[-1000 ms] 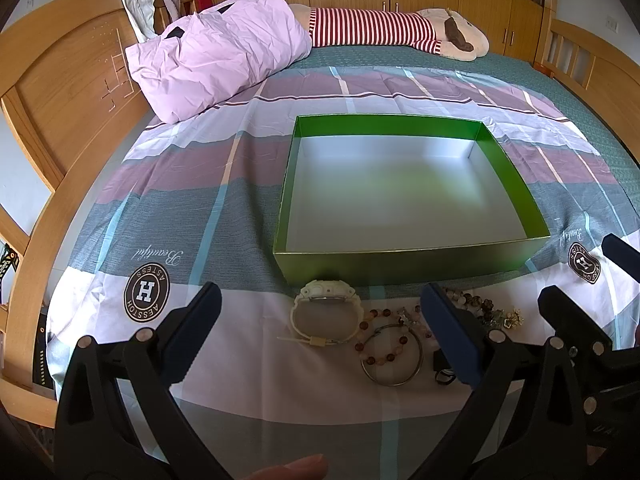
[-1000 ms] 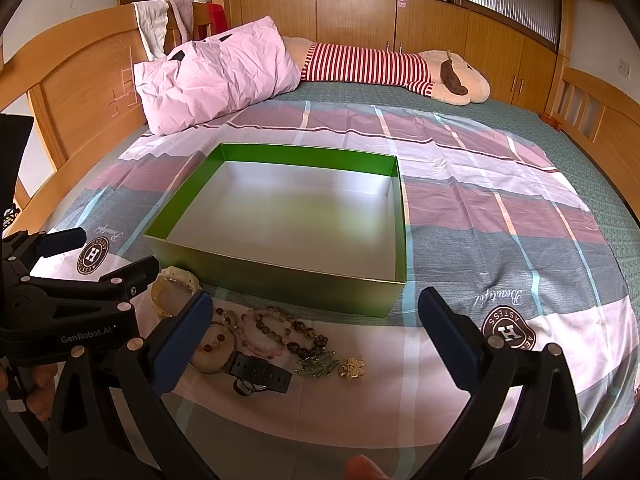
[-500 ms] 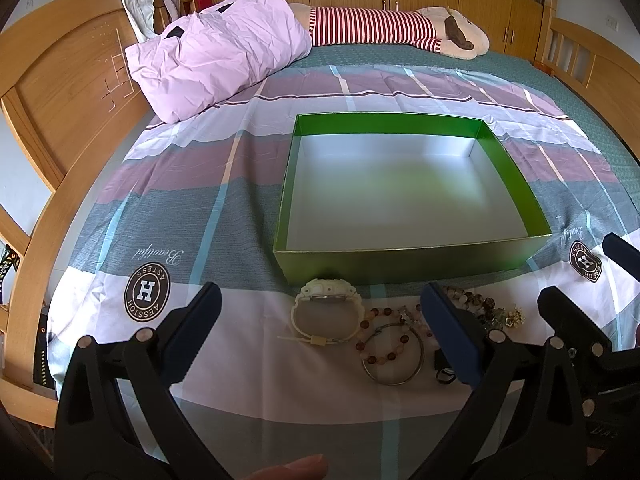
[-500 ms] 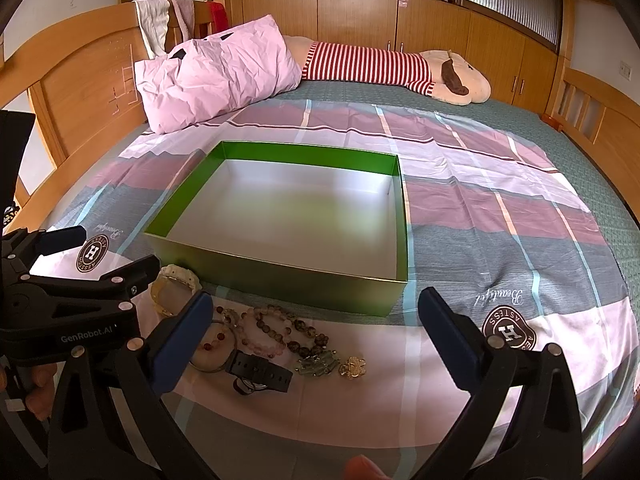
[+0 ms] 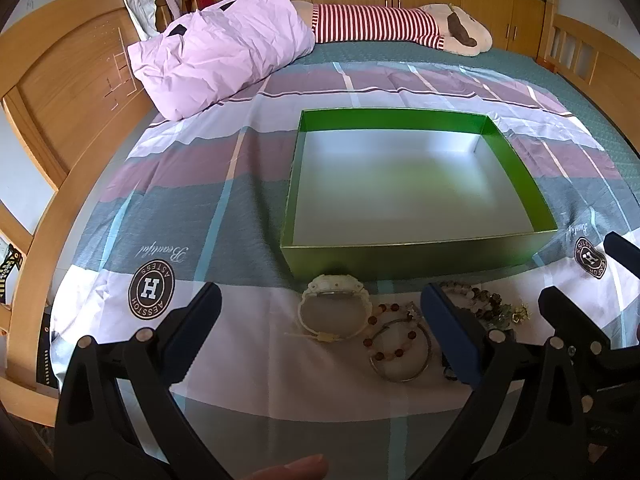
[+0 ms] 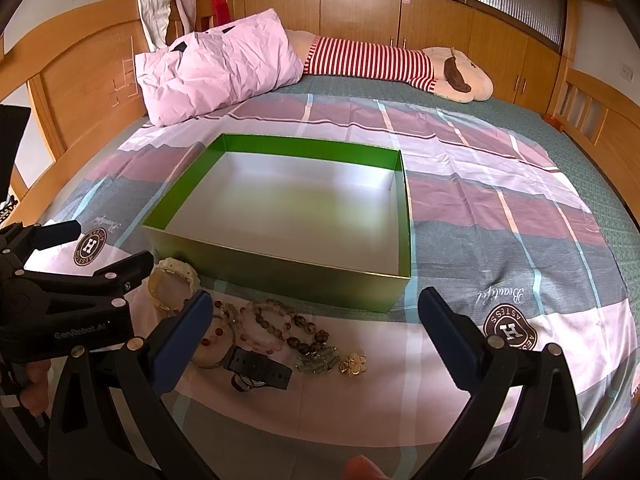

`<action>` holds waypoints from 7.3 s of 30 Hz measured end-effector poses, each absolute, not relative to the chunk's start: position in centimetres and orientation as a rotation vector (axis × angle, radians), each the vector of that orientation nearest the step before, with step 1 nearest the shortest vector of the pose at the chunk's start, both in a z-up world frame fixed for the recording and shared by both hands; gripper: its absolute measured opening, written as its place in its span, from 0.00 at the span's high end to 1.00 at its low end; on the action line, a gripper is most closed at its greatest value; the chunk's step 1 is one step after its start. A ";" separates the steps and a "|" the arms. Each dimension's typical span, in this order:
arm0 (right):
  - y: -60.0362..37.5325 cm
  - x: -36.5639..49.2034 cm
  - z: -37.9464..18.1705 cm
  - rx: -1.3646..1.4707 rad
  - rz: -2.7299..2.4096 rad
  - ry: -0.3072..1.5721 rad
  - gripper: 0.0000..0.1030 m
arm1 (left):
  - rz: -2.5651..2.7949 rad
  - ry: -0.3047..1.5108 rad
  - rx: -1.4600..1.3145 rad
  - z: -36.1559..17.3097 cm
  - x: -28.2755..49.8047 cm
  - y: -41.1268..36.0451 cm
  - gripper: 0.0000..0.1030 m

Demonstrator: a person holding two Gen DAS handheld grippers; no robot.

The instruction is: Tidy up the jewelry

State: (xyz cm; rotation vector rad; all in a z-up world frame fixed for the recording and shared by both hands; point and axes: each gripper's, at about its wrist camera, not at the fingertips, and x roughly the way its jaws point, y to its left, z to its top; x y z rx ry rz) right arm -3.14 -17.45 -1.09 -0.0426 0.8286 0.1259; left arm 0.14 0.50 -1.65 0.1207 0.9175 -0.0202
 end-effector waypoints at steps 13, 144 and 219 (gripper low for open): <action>-17.6 -2.8 -1.4 -0.063 0.114 0.848 0.01 | 0.026 0.937 0.120 -2.0 0.5 1.4 0.02; -20.6 6.3 -5.0 0.204 0.233 0.843 0.35 | -0.250 0.927 -0.153 -3.9 11.0 2.5 0.37; -18.0 4.1 -9.9 0.038 0.255 1.107 0.89 | -0.348 1.196 0.220 -10.7 3.1 -2.4 0.12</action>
